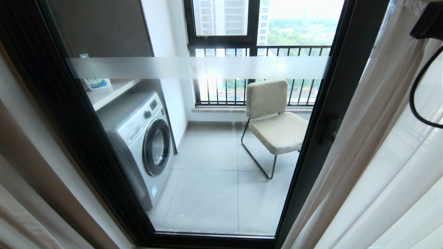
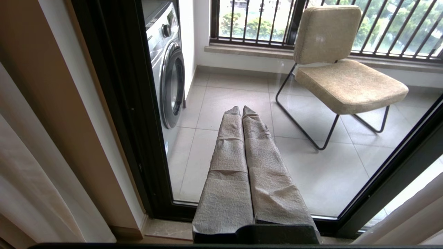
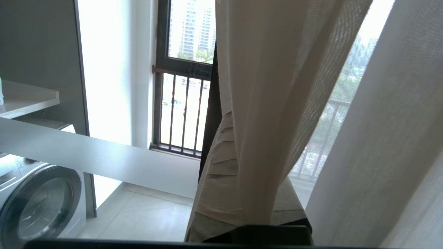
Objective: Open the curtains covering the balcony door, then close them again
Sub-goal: Pull the inner curtains open on both sides
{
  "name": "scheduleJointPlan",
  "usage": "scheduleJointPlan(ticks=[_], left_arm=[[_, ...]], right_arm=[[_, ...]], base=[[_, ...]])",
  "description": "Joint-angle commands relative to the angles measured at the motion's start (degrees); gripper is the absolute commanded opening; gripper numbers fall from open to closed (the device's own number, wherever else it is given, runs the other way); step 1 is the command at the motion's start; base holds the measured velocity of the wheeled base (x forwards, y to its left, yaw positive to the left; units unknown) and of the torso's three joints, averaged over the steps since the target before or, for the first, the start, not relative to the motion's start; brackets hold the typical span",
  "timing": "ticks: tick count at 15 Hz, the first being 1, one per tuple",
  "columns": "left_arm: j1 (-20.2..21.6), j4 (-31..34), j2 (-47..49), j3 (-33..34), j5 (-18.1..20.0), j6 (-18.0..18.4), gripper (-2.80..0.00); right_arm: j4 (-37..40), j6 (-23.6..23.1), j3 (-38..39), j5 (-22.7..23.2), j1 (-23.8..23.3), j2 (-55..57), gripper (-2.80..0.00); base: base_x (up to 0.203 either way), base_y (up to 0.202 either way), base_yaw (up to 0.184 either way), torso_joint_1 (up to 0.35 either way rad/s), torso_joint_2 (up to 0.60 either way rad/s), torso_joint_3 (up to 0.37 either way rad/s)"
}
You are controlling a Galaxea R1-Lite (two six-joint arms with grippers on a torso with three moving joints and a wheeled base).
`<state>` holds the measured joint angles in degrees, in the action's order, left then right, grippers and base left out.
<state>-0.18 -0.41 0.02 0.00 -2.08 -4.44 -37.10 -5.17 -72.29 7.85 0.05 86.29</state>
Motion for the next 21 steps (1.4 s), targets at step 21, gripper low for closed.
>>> scheduleJointPlan(ticks=[21], left_arm=[[0.01,-0.02,-0.02,0.00,-0.02,-0.05,-2.80]], right_arm=[[-0.26,0.07,1.10,0.06,0.04,-1.48,-2.80]], base=[[0.000,0.000,0.000,0.000,0.00,0.000]])
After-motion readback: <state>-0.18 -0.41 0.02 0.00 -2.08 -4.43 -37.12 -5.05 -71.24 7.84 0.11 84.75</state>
